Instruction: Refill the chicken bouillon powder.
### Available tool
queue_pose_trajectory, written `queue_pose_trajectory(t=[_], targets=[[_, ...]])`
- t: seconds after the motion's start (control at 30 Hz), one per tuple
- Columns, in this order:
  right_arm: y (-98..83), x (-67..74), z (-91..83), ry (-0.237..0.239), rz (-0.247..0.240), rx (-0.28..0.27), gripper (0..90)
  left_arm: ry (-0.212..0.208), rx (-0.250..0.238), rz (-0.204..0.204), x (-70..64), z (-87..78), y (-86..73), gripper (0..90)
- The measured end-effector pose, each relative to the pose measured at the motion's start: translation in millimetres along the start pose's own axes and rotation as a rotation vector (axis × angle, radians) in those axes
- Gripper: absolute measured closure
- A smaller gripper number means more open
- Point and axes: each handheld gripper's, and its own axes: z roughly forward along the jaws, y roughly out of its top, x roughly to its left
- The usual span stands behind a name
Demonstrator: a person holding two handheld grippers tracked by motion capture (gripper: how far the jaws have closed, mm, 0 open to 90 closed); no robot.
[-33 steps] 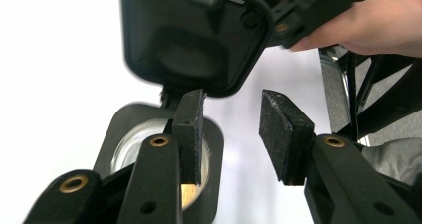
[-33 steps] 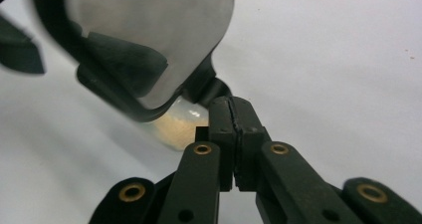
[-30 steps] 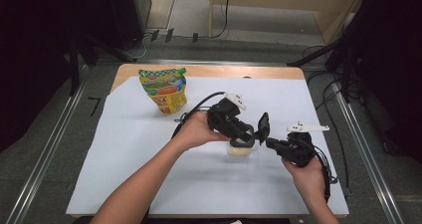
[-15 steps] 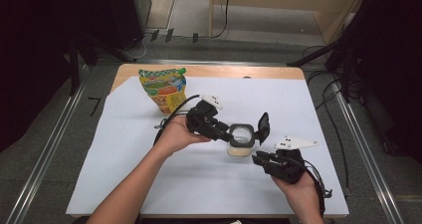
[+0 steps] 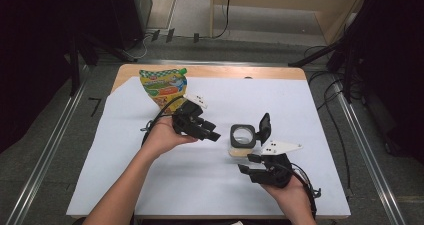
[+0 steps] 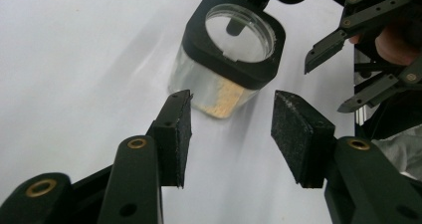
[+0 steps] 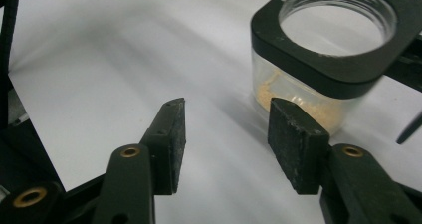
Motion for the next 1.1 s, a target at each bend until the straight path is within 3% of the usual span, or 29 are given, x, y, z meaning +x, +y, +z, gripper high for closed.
queue_pose_trajectory(t=[0.33,0.47,1.1], targets=[[0.3,6.5,11.1,0.037,-0.038,0.012,47.9,0.057,-0.031,-0.025,10.6,-24.9,-11.4,49.0],[0.4,3.7,15.1,0.072,-0.021,0.008,48.2,0.079,-0.053,-0.045,15.8,-35.7,-17.1,47.9],[4.6,11.3,28.6,0.106,-0.084,0.029,48.9,0.173,-0.088,-0.121,43.0,-79.0,-45.9,46.4]])
